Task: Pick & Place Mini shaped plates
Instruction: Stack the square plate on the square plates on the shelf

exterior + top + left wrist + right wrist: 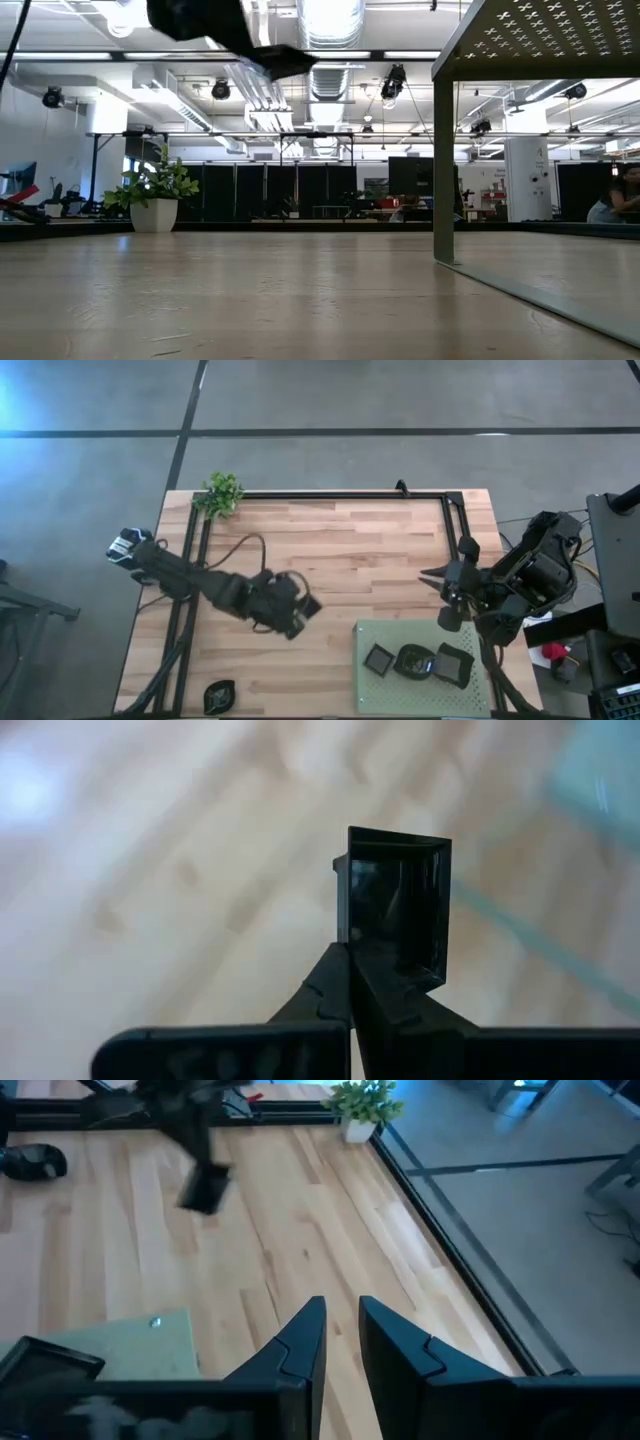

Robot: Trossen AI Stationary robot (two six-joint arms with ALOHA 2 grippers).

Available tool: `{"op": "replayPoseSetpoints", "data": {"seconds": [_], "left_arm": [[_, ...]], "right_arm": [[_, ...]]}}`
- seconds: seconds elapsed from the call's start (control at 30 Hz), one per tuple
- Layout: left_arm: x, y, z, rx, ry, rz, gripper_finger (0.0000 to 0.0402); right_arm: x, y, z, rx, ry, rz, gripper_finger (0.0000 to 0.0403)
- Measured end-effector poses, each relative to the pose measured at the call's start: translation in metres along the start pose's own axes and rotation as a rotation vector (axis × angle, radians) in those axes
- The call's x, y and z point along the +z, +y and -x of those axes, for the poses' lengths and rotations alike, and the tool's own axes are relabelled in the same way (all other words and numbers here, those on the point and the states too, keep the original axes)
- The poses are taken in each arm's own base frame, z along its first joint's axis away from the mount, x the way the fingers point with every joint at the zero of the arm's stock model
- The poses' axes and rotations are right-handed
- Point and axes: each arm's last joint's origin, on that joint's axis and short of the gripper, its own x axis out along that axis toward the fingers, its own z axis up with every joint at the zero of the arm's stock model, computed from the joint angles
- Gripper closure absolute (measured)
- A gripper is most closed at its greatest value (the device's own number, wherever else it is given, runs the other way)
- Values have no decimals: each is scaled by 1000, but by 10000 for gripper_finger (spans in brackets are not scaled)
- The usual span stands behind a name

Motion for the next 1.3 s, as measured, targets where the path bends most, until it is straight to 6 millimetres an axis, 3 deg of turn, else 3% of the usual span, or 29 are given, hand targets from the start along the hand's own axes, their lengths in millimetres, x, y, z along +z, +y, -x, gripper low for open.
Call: {"op": "replayPoseSetpoints", "data": {"seconds": [0.2,0.47,0.73,1.03,1.3], "left_arm": [[47,11,9,132,-223,-21,401],[86,3,8,181,-446,-120,401],[98,-4,8,168,-541,-240,401],[107,-9,13,153,-623,-289,401],[112,-12,17,158,-672,-356,401]], "right_arm": [[-3,11,-9,-27,-69,-27,334],[9,15,-36,-110,-86,-55,297],[28,11,-65,-188,-103,-50,293],[45,6,-75,-185,-162,-80,308],[47,4,-78,-178,-159,-97,320]]}}
